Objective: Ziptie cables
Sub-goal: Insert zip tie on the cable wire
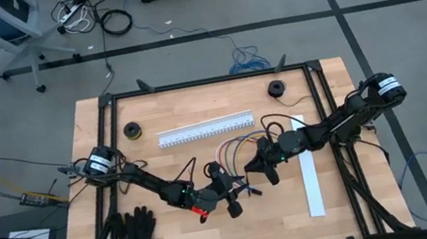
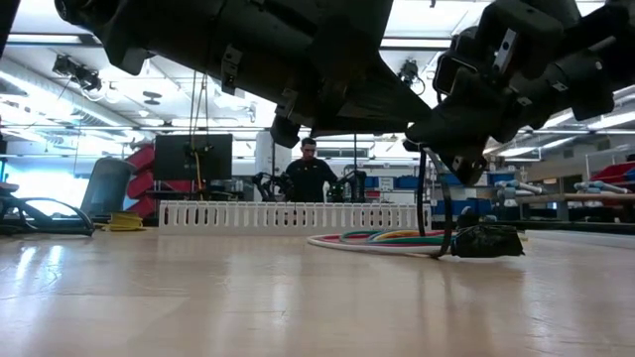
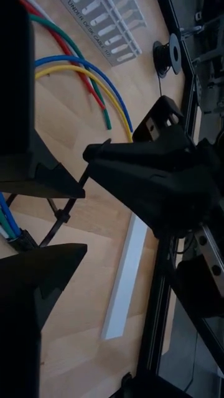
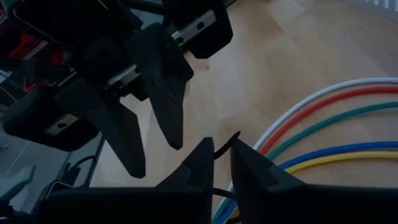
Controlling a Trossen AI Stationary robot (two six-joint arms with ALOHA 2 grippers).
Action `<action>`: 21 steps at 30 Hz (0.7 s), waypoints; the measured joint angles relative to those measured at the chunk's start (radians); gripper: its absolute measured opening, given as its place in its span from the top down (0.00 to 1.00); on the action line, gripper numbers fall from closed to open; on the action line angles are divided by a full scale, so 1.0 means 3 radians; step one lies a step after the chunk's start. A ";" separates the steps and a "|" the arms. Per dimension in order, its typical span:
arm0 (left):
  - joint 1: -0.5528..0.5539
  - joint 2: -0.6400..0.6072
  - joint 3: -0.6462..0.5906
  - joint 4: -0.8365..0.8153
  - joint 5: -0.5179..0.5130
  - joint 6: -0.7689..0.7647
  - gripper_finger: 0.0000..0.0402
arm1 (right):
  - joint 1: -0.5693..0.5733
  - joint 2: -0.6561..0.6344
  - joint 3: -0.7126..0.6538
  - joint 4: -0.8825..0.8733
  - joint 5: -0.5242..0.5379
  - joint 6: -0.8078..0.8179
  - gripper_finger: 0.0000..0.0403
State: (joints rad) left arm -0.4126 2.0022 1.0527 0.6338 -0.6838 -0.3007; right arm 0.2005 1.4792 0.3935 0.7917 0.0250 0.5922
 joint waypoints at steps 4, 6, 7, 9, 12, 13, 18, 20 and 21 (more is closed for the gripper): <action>0.0000 0.0000 0.0000 -0.0001 -0.0001 0.0000 0.75 | 0.0000 0.0000 0.0000 0.0005 -0.0001 -0.0005 0.97; 0.0000 0.0000 0.0000 -0.0001 0.0000 0.0000 0.75 | 0.0000 0.0000 0.0000 0.0007 -0.0003 -0.0007 0.98; 0.0000 0.0000 0.0000 -0.0001 0.0000 0.0000 0.75 | 0.0000 0.0000 0.0000 0.0015 -0.0007 -0.0025 0.98; 0.0000 0.0000 0.0000 -0.0001 -0.0001 -0.0003 0.75 | 0.0000 0.0000 0.0000 0.0046 -0.0009 -0.0070 0.99; 0.0000 0.0000 0.0000 -0.0001 0.0000 -0.0007 0.75 | 0.0000 0.0000 0.0000 0.0095 -0.0010 -0.0118 1.00; 0.0000 0.0000 0.0000 -0.0001 -0.0001 -0.0009 0.75 | 0.0000 0.0000 0.0000 0.0099 -0.0008 -0.0123 1.00; 0.0000 0.0000 0.0000 -0.0040 0.0000 -0.0084 0.75 | 0.0000 0.0000 0.0000 0.0098 0.0029 -0.0138 1.00; -0.0001 0.0000 -0.0001 -0.0072 0.0004 -0.0087 0.75 | 0.0000 0.0000 0.0000 0.0099 0.0064 -0.0151 1.00; -0.0001 0.0000 -0.0001 -0.0081 0.0008 -0.0090 0.75 | 0.0002 0.0000 0.0000 0.0099 0.0080 -0.0149 1.00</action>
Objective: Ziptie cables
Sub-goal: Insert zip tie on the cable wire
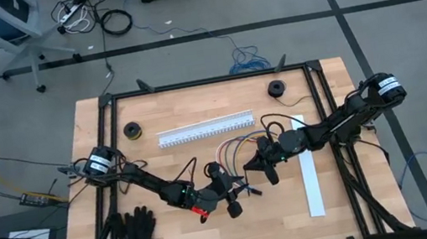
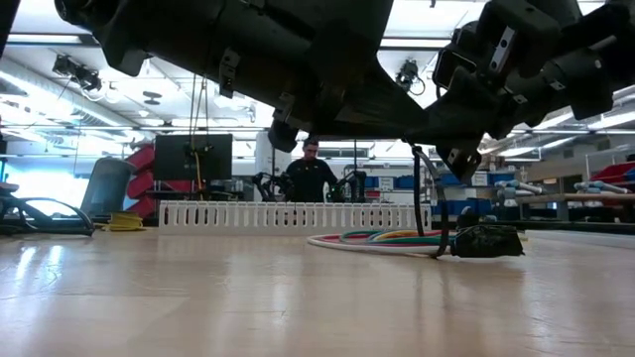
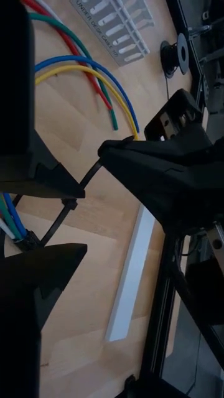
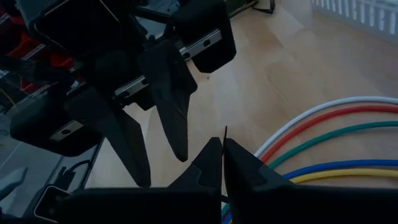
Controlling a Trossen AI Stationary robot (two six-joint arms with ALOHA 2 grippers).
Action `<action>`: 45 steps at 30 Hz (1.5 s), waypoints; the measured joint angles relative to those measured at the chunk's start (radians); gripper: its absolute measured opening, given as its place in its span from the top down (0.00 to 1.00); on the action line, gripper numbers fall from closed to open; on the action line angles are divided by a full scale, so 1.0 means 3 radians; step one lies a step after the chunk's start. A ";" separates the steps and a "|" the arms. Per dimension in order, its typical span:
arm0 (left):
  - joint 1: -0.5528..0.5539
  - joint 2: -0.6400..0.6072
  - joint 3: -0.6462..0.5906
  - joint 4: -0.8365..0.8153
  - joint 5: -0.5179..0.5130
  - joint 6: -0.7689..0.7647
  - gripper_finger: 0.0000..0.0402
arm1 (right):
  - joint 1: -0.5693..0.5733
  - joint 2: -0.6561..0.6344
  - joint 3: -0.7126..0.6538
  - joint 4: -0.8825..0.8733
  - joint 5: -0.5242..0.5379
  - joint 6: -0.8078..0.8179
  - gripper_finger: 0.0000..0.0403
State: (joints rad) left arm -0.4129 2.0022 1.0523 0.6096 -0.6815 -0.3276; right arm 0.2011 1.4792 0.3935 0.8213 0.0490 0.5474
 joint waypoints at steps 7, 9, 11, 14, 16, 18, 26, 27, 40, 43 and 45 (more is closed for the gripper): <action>0.0004 0.0000 0.0000 0.0023 0.0010 -0.0193 0.75 | 0.0029 0.0000 -0.0001 0.0001 0.0027 -0.0003 1.00; 0.0029 0.0000 0.0000 0.0018 0.0014 -0.0460 0.75 | 0.0029 0.0000 -0.0001 0.0003 0.0031 -0.0003 1.00; 0.0062 0.0000 0.0000 0.0018 0.0011 -0.0789 0.75 | 0.0031 0.0000 -0.0001 0.0005 0.0083 -0.0002 1.00; 0.0086 0.0000 0.0000 0.0016 0.0039 -0.1097 0.75 | 0.0052 0.0000 -0.0001 0.0027 0.0199 -0.0026 1.00; 0.0086 0.0000 0.0000 0.0016 0.0047 -0.1283 0.75 | 0.0074 0.0000 -0.0001 0.0047 0.0272 -0.0076 1.00; 0.0086 0.0000 0.0012 -0.0009 0.0048 -0.1405 0.75 | 0.0096 0.0000 -0.0001 0.0054 0.0371 -0.0115 1.00; 0.0146 -0.0001 0.0389 -0.0757 -0.0072 -0.1524 0.78 | 0.0147 0.0000 -0.0001 0.0247 0.0548 -0.0238 1.00; 0.0158 -0.0001 0.0458 -0.0928 -0.0073 -0.1585 0.79 | 0.0148 0.0000 -0.0001 0.0244 0.0560 -0.0239 1.00; 0.0172 0.0075 0.0595 -0.1212 -0.0198 -0.1746 1.00 | 0.0196 0.0000 -0.0002 0.0216 0.0613 -0.0288 1.00; 0.0166 0.0154 0.0595 -0.1145 -0.0116 -0.1815 1.00 | 0.0196 0.0000 -0.0001 0.0225 0.0621 -0.0324 1.00; 0.0162 0.0210 0.0596 -0.1050 -0.0077 -0.1818 1.00 | 0.0196 0.0000 -0.0001 0.0239 0.0621 -0.0326 1.00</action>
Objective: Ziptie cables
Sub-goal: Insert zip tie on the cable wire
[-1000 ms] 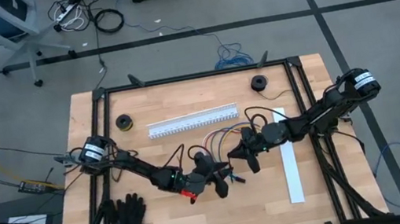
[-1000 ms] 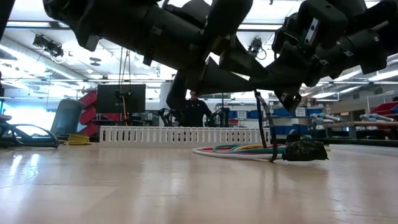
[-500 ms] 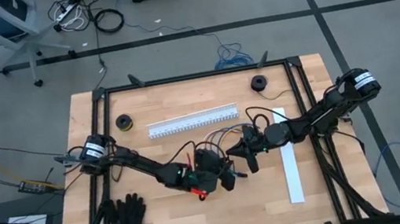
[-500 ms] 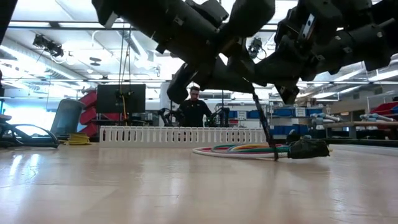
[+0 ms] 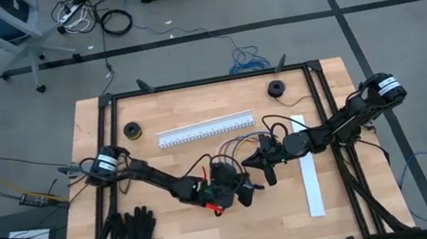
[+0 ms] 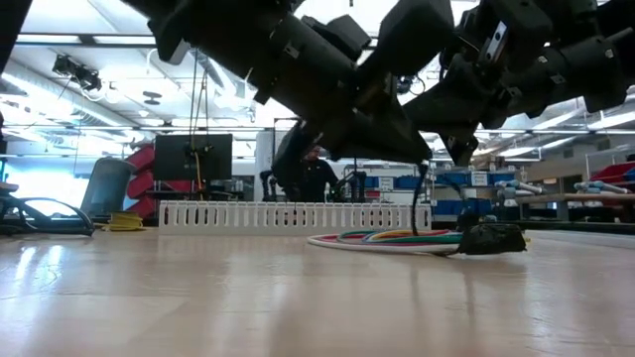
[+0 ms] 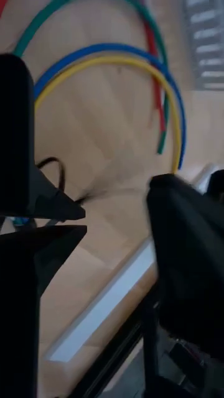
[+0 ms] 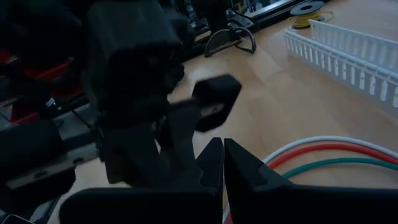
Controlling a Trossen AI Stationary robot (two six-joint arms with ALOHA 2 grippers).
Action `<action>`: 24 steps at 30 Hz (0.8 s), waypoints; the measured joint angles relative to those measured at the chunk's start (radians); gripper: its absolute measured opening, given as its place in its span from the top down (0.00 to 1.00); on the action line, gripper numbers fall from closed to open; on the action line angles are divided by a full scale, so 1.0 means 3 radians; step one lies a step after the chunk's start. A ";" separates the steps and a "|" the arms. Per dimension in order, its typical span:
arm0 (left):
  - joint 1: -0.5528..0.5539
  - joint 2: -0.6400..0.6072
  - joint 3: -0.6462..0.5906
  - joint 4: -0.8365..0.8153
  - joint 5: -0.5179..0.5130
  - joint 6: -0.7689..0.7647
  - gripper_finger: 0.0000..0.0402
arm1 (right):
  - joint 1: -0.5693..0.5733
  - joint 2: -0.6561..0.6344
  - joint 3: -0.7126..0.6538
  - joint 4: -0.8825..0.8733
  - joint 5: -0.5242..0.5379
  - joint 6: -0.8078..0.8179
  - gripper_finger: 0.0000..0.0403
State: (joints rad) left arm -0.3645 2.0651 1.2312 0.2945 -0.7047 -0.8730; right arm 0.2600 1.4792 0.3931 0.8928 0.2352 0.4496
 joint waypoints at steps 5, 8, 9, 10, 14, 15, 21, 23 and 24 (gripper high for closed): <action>-0.0013 0.0062 -0.0001 0.0108 0.0064 0.0001 1.00 | 0.0000 0.0000 0.0000 0.0010 0.0007 -0.0004 1.00; -0.0024 0.0064 -0.0001 0.0113 0.0085 0.0008 1.00 | 0.0000 0.0000 0.0000 0.0049 0.0001 -0.0005 1.00; -0.0028 0.0065 -0.0001 0.0116 0.0081 0.0025 1.00 | 0.0000 0.0000 0.0000 0.0046 -0.0024 -0.0005 1.00; -0.0032 0.0065 -0.0001 0.0116 0.0079 0.0069 1.00 | 0.0000 0.0000 0.0000 0.0045 -0.0055 -0.0004 1.00; -0.0038 0.0065 -0.0001 0.0132 0.0081 0.0106 1.00 | 0.0008 0.0000 -0.0027 0.0020 -0.0075 -0.0012 1.00; -0.0044 0.0065 -0.0001 0.0118 0.0081 0.0107 1.00 | 0.0008 0.0000 -0.0046 0.0002 -0.0090 -0.0012 1.00; -0.0083 0.0064 -0.0001 0.0101 0.0079 0.0198 1.00 | 0.0008 0.0000 -0.0180 -0.0151 -0.0239 0.0158 1.00; -0.0089 0.0065 -0.0001 0.0094 0.0087 0.0206 1.00 | 0.0009 0.0000 -0.0220 -0.0137 -0.0271 0.0198 1.00; -0.0089 0.0064 -0.0001 0.0097 0.0086 0.0241 1.00 | 0.0009 0.0000 -0.0237 -0.0130 -0.0275 0.0226 1.00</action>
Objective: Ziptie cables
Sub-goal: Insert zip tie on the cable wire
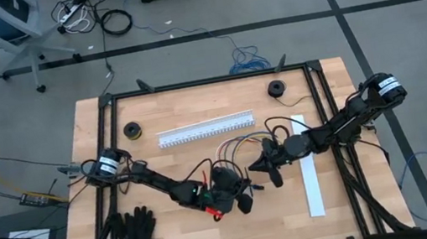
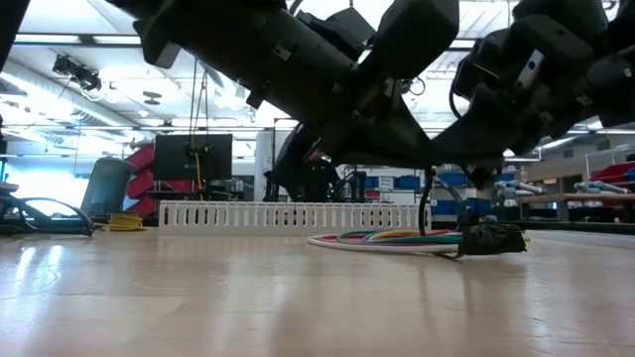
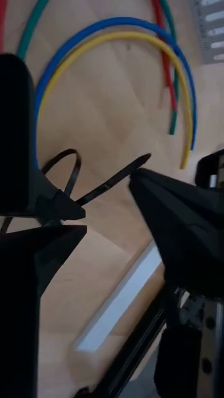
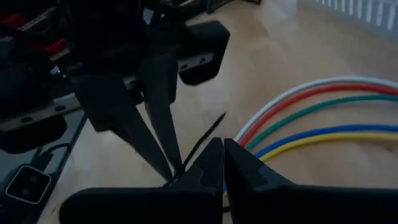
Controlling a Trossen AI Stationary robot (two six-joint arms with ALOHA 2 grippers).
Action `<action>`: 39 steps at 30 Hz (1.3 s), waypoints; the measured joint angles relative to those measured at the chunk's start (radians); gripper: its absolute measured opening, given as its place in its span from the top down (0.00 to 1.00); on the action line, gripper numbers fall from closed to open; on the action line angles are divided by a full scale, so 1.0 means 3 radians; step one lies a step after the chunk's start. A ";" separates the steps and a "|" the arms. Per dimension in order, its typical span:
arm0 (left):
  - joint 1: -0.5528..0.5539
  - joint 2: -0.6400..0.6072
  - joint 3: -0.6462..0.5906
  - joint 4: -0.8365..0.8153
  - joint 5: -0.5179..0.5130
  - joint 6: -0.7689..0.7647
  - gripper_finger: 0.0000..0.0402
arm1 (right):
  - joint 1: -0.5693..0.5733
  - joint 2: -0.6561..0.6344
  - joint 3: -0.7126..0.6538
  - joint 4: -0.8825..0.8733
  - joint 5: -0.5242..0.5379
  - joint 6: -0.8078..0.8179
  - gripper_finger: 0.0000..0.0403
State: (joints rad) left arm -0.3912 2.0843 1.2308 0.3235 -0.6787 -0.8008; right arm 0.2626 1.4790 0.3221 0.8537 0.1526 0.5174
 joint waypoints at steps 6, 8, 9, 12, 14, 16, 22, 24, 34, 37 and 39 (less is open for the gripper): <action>-0.0041 0.0001 0.0000 0.0176 0.0014 0.0441 1.00 | -0.0001 -0.0001 -0.0023 0.0045 -0.0355 -0.0153 1.00; -0.0040 0.0000 0.0000 0.0202 0.0104 0.0559 1.00 | 0.0001 -0.0001 -0.0023 0.0070 -0.0437 -0.0310 1.00; -0.0034 0.0001 0.0000 0.0217 0.0175 0.0599 1.00 | 0.0000 -0.0001 -0.0023 0.0087 -0.0436 -0.0375 1.00; -0.0024 0.0001 -0.0001 0.0261 0.0309 0.0678 1.00 | -0.0001 -0.0001 -0.0023 0.0143 -0.0436 -0.0574 1.00; -0.0028 0.0001 -0.0001 0.0260 0.0327 0.0767 1.00 | -0.0001 -0.0001 -0.0010 0.0146 -0.0529 -0.0696 1.00; -0.0031 0.0001 -0.0001 0.0271 0.0412 0.0897 1.00 | -0.0001 -0.0001 0.0003 0.0156 -0.0758 -0.0878 0.99; -0.0028 0.0000 -0.0001 0.0277 0.0572 0.1088 1.00 | 0.0000 -0.0001 0.0004 0.0146 -0.1097 -0.1303 0.94; -0.0028 0.0000 -0.0001 0.0283 0.0589 0.1123 1.00 | -0.0006 -0.0001 0.0004 0.0134 -0.1093 -0.1416 0.91; 0.0025 0.0001 -0.0001 0.0298 0.0742 0.1364 1.00 | -0.0123 0.0000 0.0004 0.0131 -0.1090 -0.1680 0.80; 0.0081 0.0000 -0.0001 0.0329 0.0916 0.1385 1.00 | -0.0146 0.0028 0.0015 0.0113 -0.1274 -0.1710 0.79; 0.0116 0.0000 -0.0001 0.0347 0.1011 0.1446 1.00 | -0.0143 0.0028 0.0064 0.0017 -0.1303 -0.1740 0.79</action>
State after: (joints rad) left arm -0.3565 2.0842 1.2304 0.4277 -0.3756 -0.3671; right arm 0.2197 1.4876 0.3413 0.8589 -0.2381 -0.0044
